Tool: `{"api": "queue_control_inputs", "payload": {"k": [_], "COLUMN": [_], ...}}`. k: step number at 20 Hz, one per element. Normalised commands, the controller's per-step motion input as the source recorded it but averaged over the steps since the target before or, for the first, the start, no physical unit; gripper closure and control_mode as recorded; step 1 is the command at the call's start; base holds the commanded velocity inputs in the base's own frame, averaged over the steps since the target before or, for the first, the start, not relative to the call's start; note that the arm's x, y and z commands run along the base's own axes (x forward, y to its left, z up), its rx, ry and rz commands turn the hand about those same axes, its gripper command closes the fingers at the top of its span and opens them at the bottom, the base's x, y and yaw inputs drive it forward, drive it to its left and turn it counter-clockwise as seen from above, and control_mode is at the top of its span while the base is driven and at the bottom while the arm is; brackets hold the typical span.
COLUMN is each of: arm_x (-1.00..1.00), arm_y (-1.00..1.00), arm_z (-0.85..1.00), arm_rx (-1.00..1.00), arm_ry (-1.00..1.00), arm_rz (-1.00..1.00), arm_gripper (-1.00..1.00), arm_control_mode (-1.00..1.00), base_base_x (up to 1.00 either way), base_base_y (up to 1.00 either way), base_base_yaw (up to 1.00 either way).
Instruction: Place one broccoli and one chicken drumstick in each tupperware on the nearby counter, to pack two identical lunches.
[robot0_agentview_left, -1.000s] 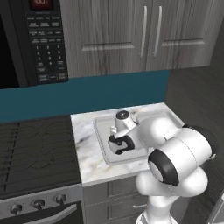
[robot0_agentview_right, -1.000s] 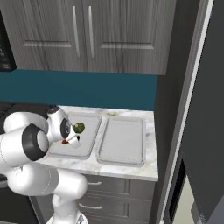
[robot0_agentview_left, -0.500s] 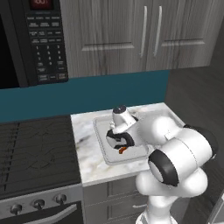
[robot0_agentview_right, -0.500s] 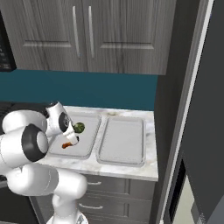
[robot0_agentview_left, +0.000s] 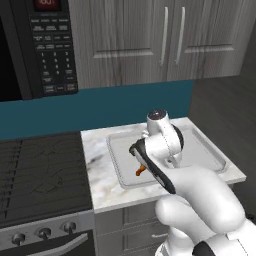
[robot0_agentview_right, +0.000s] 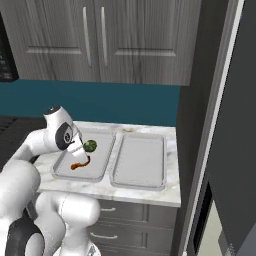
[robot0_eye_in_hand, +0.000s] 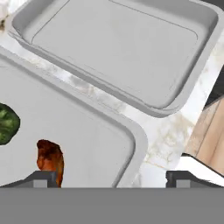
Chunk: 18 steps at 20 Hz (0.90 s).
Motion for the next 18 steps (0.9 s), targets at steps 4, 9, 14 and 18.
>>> {"api": "queue_control_inputs", "payload": {"k": [4,9,14,18], "arm_x": [-0.84,-0.76,-0.39,-0.13], "arm_y": [-0.32,-0.01,0.0,0.0], "arm_z": [0.92,0.88,0.72,0.53], "arm_rx": [-0.05,-0.15,-0.12,-0.04], "arm_ry": [0.01,0.03,0.03,0.0], "arm_rz": [0.21,0.36,0.48,0.49], "arm_gripper": [-1.0,-1.0,-1.0,-1.0], "arm_control_mode": [-1.0,-1.0,-1.0,-1.0], "base_base_x": [0.0,0.0,0.0,0.0], "base_base_y": [0.0,0.0,0.0,0.0], "base_base_yaw": [0.0,0.0,0.0,0.0]}}
